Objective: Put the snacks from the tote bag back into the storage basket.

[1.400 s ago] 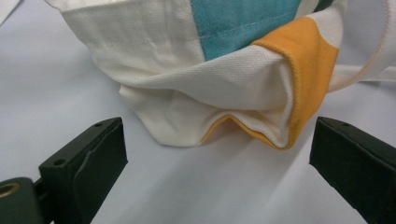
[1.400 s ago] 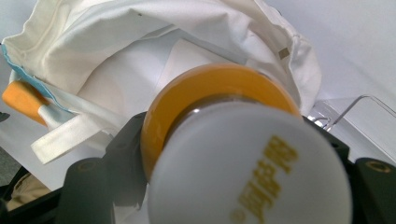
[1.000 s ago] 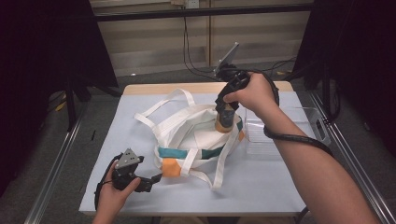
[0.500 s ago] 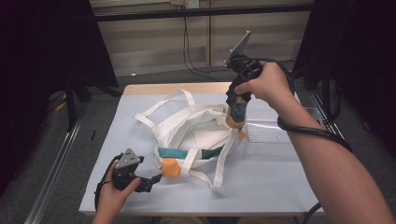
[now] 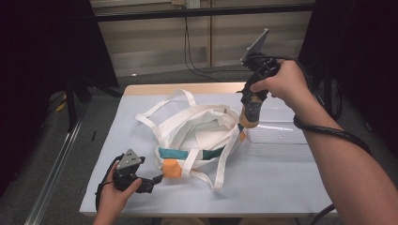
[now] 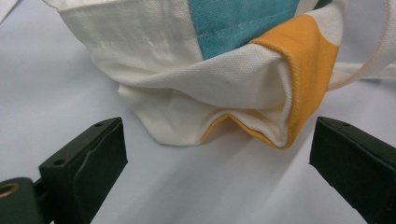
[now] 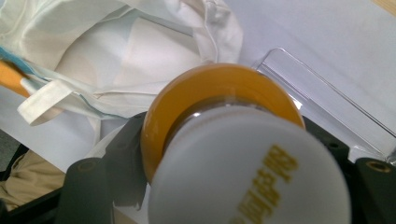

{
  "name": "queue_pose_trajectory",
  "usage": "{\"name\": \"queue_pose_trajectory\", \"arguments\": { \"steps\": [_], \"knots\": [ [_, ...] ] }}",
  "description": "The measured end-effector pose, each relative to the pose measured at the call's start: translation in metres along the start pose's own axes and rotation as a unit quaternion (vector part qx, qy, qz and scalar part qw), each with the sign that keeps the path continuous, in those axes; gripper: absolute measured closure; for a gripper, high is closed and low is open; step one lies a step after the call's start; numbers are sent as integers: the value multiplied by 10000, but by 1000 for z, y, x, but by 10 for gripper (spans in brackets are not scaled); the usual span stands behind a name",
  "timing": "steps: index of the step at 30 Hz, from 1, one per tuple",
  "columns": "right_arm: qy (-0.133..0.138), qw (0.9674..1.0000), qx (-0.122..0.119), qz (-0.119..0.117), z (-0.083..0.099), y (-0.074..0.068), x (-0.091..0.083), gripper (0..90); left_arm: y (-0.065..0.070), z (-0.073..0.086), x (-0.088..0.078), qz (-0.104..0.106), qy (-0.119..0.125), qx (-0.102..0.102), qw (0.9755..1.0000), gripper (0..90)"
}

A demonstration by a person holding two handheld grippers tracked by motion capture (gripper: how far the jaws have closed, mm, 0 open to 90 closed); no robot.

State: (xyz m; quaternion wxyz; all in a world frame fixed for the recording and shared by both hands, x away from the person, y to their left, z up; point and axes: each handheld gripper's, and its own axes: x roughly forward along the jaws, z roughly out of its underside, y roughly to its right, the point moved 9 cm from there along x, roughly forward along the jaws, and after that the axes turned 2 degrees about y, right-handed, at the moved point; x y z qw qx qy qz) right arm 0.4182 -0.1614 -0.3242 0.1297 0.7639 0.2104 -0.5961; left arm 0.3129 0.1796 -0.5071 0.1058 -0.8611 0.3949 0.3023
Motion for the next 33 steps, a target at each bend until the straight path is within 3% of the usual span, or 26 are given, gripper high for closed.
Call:
{"name": "queue_pose_trajectory", "arguments": {
  "steps": [12,33],
  "knots": [
    [-93,9997,227,62,12,18,4,306,-1,0,-1,7,-18,-4,10000,37],
    [-207,9991,358,105,27,31,22,306,-2,0,-2,-11,9,-21,10000,37]
  ]
}}
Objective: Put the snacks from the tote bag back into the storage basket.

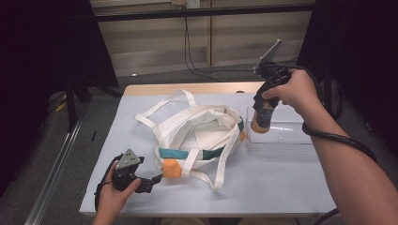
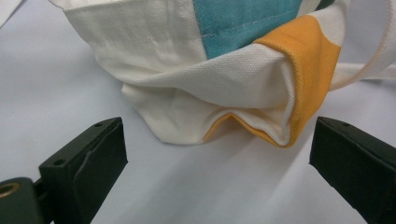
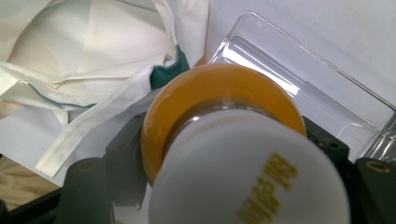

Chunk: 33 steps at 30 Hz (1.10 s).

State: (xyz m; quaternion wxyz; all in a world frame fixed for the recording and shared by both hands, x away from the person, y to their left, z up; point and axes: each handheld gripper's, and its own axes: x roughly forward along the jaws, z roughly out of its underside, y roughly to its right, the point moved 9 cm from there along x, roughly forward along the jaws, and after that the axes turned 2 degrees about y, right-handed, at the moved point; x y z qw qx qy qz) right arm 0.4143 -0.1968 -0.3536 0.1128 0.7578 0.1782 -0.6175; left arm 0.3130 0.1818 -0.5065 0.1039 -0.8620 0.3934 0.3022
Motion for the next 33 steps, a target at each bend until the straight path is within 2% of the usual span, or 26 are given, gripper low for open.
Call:
{"name": "queue_pose_trajectory", "arguments": {
  "steps": [2,6,14,33],
  "knots": [
    [-14,10000,4,-2,2,2,3,306,-1,0,0,-11,-10,45,10000,37],
    [-100,9999,14,64,5,3,6,306,0,0,0,4,-3,14,10000,37],
    [-147,9999,24,51,10,6,10,306,0,0,0,-1,-8,8,10000,37],
    [-179,9998,125,46,15,6,18,306,0,0,-1,-7,-7,-11,10000,37]
  ]
}}
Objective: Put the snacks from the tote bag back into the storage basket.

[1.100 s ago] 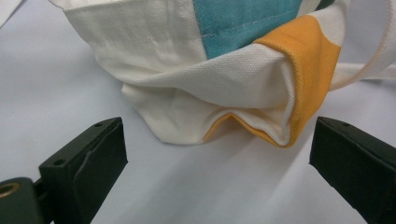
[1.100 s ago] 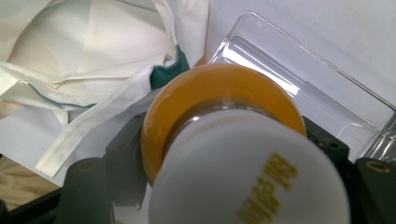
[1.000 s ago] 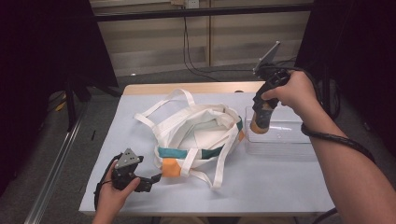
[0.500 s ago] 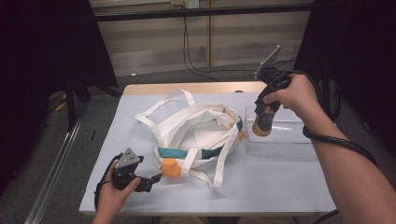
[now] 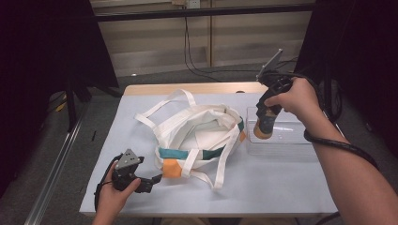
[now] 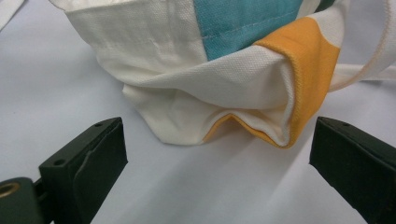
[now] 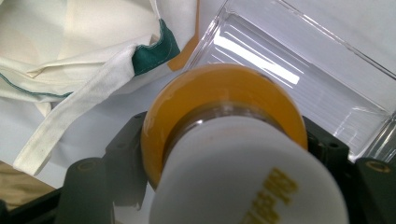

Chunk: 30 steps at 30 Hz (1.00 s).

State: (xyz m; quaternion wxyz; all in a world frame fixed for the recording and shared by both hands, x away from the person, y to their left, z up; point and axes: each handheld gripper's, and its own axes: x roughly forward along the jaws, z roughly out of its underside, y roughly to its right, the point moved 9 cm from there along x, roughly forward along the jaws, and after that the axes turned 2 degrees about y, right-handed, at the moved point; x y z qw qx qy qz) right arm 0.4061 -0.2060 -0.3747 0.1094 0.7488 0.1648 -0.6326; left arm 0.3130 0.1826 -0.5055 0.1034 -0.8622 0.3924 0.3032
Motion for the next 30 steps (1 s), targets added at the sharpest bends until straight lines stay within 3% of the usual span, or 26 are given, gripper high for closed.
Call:
{"name": "queue_pose_trajectory", "arguments": {
  "steps": [30],
  "knots": [
    [-183,9998,64,-66,7,-7,18,306,0,0,0,4,1,7,10000,37]
  ]
}}
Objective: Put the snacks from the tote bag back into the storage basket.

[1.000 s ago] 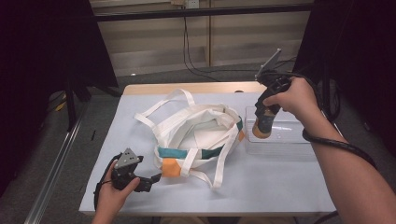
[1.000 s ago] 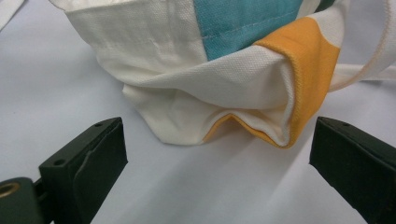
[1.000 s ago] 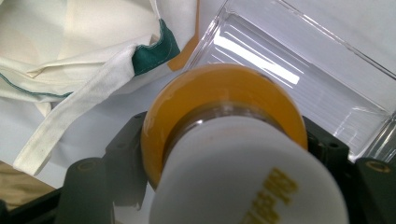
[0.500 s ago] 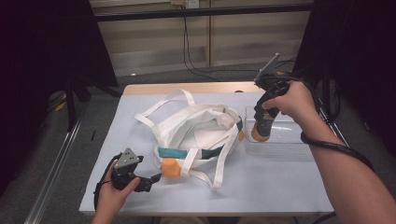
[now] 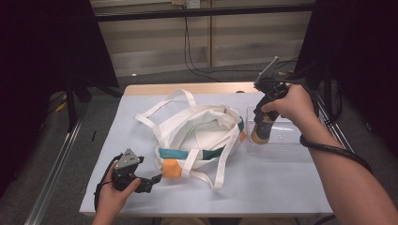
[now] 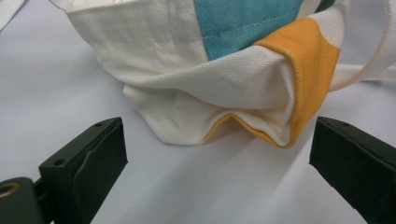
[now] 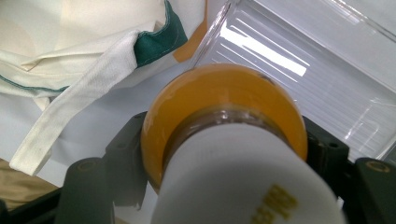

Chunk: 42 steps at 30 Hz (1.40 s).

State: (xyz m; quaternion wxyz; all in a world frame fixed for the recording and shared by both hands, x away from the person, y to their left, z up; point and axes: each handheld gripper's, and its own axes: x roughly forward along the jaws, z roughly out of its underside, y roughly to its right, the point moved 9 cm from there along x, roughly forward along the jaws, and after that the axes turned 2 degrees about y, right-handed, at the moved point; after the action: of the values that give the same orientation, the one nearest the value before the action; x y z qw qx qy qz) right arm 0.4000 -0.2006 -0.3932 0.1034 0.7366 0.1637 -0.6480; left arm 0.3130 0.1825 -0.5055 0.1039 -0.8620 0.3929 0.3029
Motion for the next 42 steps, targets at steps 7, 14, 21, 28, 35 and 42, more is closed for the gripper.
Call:
{"name": "queue_pose_trajectory", "arguments": {
  "steps": [7,14,21,28,35,42],
  "knots": [
    [-16,10000,20,-63,0,-2,4,306,0,0,0,4,5,-7,10000,37],
    [-38,10000,5,-50,1,-2,4,306,1,0,1,7,-9,13,10000,37],
    [-49,10000,21,-55,1,-2,6,306,0,0,1,-3,-2,35,10000,37],
    [-71,10000,18,-33,0,-2,9,306,1,1,1,29,1,-4,10000,37],
    [-98,9999,14,-48,1,-2,11,306,2,1,2,29,9,19,10000,37],
    [-101,9999,22,-53,1,-2,12,306,1,1,1,13,-9,28,10000,37]
  ]
}}
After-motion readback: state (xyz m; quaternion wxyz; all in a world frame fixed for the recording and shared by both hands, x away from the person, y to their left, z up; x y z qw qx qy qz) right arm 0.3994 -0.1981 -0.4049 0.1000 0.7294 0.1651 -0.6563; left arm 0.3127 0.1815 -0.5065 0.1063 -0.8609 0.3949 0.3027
